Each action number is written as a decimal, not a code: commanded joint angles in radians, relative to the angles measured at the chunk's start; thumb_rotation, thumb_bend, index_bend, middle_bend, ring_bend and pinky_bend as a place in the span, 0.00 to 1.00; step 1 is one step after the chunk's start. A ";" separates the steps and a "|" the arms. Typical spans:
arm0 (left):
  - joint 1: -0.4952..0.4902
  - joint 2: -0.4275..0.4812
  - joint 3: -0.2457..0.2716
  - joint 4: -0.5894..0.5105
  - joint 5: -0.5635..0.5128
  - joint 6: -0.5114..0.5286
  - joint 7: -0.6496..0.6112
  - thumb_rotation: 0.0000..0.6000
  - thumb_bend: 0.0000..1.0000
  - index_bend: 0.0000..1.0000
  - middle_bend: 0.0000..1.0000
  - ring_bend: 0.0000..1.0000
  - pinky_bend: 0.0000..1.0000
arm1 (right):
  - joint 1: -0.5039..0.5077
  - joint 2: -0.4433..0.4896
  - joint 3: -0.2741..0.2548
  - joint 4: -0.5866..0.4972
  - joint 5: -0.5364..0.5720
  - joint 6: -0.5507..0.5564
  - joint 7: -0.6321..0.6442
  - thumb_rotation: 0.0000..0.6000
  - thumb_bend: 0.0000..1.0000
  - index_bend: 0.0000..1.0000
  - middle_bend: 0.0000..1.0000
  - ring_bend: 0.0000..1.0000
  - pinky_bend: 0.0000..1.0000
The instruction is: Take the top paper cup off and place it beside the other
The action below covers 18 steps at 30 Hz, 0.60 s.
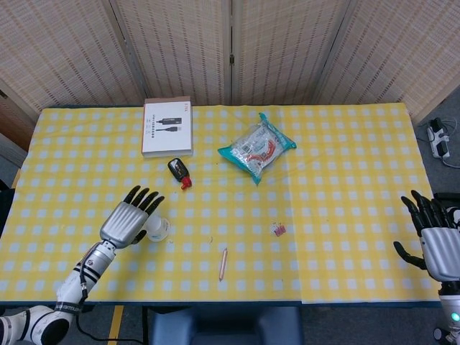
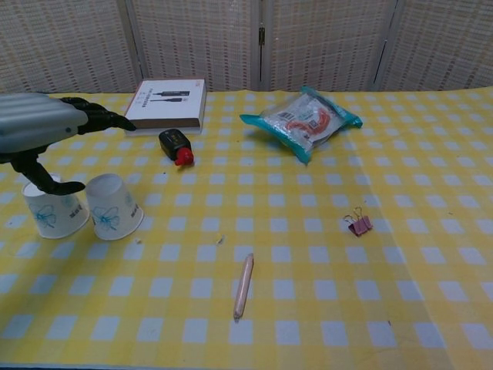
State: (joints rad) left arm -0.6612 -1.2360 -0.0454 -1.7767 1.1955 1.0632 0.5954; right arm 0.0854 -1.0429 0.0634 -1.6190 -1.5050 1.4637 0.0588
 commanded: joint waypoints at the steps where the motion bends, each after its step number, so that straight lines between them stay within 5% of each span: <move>1: 0.050 0.046 -0.017 -0.024 0.018 0.073 -0.080 1.00 0.37 0.08 0.10 0.02 0.00 | 0.002 0.002 -0.002 0.003 -0.002 -0.004 0.001 1.00 0.32 0.00 0.00 0.01 0.00; 18: 0.383 0.073 0.017 0.148 0.119 0.457 -0.455 1.00 0.37 0.17 0.13 0.09 0.00 | 0.006 -0.028 -0.015 0.055 -0.039 0.000 0.068 1.00 0.32 0.00 0.00 0.03 0.00</move>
